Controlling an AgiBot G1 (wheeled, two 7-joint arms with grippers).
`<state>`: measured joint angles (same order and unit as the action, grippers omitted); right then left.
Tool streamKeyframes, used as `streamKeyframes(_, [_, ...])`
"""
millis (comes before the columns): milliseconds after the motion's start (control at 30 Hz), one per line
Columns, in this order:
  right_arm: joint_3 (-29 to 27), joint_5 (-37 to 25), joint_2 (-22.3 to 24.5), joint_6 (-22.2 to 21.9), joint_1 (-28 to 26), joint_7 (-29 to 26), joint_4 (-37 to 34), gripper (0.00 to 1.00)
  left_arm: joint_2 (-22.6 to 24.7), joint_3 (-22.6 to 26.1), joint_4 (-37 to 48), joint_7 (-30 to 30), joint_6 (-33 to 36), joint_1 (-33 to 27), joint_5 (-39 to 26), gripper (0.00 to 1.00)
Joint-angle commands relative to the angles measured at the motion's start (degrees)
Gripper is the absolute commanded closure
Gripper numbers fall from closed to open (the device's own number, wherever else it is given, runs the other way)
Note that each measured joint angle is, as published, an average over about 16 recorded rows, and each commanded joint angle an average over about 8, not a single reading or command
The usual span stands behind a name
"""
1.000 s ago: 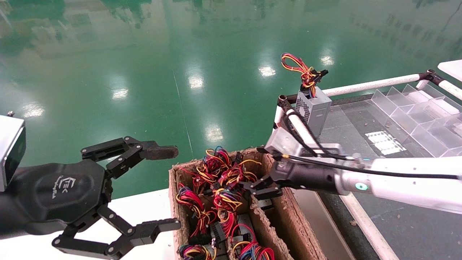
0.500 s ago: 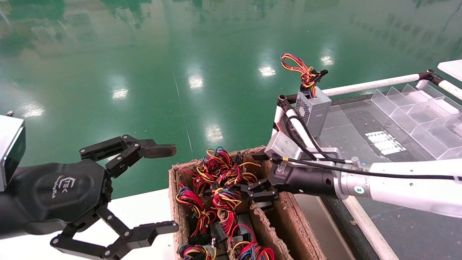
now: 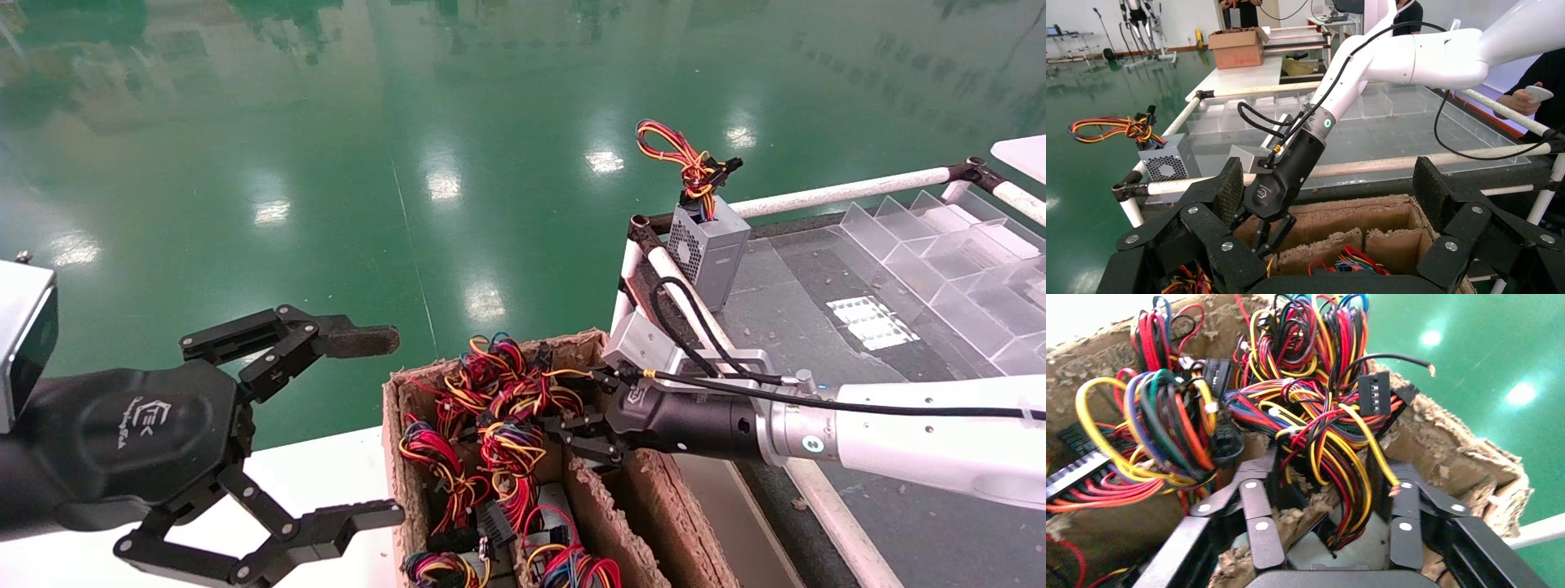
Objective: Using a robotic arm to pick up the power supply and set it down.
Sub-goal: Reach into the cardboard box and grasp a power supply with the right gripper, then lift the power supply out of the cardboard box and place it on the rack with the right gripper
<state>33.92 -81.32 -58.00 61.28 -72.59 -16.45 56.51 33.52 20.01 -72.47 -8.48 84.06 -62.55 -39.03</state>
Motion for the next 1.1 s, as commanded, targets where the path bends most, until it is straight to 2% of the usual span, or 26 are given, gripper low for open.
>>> streamKeyframes(33, [-0.2,0.3,-0.3,-0.3,0.0,0.6,-0.5,1.00,0.0,0.0,0.0,0.0,0.0,0.0,0.0,0.00])
streamKeyframes(533, [-1.3,1.9,0.0,-0.5,0.7,1.6,-1.5,1.00,0.0,0.0,0.0,0.0,0.0,0.0,0.0,0.00])
streamKeyframes(1100, [-7.5,11.2,6.1,2.2,1.1,1.3,1.2,1.00,0.0,0.0,0.0,0.0,0.0,0.0,0.0,0.00])
